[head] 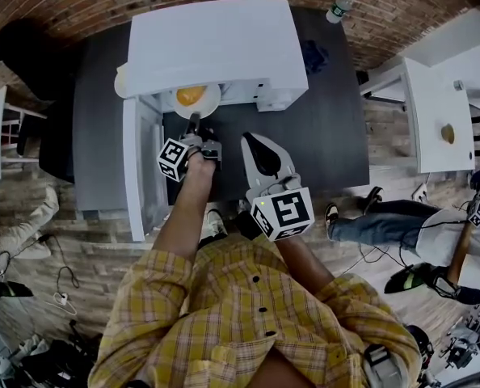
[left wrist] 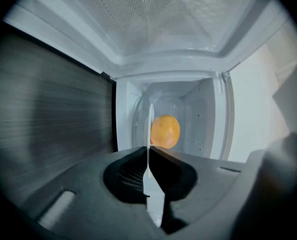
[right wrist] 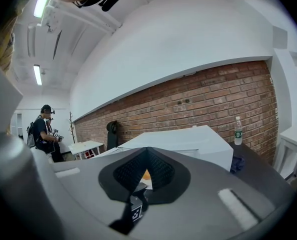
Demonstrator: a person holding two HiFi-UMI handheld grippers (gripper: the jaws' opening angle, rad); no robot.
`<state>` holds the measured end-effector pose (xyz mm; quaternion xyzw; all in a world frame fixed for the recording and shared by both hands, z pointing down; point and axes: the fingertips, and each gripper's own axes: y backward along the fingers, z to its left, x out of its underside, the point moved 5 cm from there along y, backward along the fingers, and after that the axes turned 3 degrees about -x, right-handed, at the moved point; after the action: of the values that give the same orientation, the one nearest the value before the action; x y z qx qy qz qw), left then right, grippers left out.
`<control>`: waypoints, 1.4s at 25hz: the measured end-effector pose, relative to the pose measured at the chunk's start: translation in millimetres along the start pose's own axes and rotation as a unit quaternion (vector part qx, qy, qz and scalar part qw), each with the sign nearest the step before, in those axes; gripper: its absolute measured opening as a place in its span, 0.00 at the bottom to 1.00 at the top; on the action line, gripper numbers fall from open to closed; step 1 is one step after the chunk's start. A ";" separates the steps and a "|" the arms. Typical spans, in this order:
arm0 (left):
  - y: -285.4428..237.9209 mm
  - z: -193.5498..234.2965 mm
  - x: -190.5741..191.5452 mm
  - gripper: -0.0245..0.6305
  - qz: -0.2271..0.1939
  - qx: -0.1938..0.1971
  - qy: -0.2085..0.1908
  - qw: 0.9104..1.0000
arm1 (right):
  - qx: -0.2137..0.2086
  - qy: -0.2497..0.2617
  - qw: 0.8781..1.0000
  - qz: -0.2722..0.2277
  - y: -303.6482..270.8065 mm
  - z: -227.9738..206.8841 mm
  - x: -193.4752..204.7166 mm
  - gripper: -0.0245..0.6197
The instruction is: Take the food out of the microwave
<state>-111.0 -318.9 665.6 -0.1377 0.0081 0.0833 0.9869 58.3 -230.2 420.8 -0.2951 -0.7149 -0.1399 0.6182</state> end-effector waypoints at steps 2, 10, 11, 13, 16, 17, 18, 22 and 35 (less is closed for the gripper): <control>7.3 -1.3 0.4 0.05 0.003 0.004 -0.004 1.000 | 0.001 0.001 1.000 -0.001 3.5 1.5 -0.3 0.04; 46.7 -16.8 5.3 0.05 0.014 0.029 -0.009 0.999 | 0.013 0.009 1.000 -0.002 20.6 17.5 3.3 0.04; 52.0 -19.8 6.3 0.05 0.016 0.033 -0.009 0.999 | 0.014 0.010 1.000 -0.003 22.8 20.0 3.3 0.04; 62.6 -25.3 9.4 0.05 0.021 0.038 -0.008 0.999 | 0.018 0.013 1.000 -0.005 27.1 24.2 3.7 0.04; 79.4 -33.8 14.6 0.05 0.025 0.042 0.000 0.999 | 0.023 0.016 1.000 -0.009 32.6 29.5 3.7 0.04; 85.1 -37.4 16.1 0.05 0.026 0.044 0.003 0.999 | 0.025 0.018 0.999 -0.010 34.4 31.2 3.3 0.04; 90.8 -41.2 17.6 0.05 0.026 0.045 0.006 0.999 | 0.027 0.019 0.999 -0.012 36.2 32.9 3.0 0.04; 113.5 -56.6 24.4 0.05 0.032 0.048 0.011 0.998 | 0.034 0.020 0.999 -0.019 44.2 39.4 2.4 0.04; 185.7 -115.3 34.5 0.05 0.051 0.075 0.016 0.996 | 0.038 0.033 0.998 -0.037 69.6 70.1 -2.7 0.04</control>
<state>-107.1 -168.8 503.2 -0.0637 0.0376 0.1306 0.9887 43.7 -136.5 392.9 -0.2402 -0.7095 -0.1449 0.6465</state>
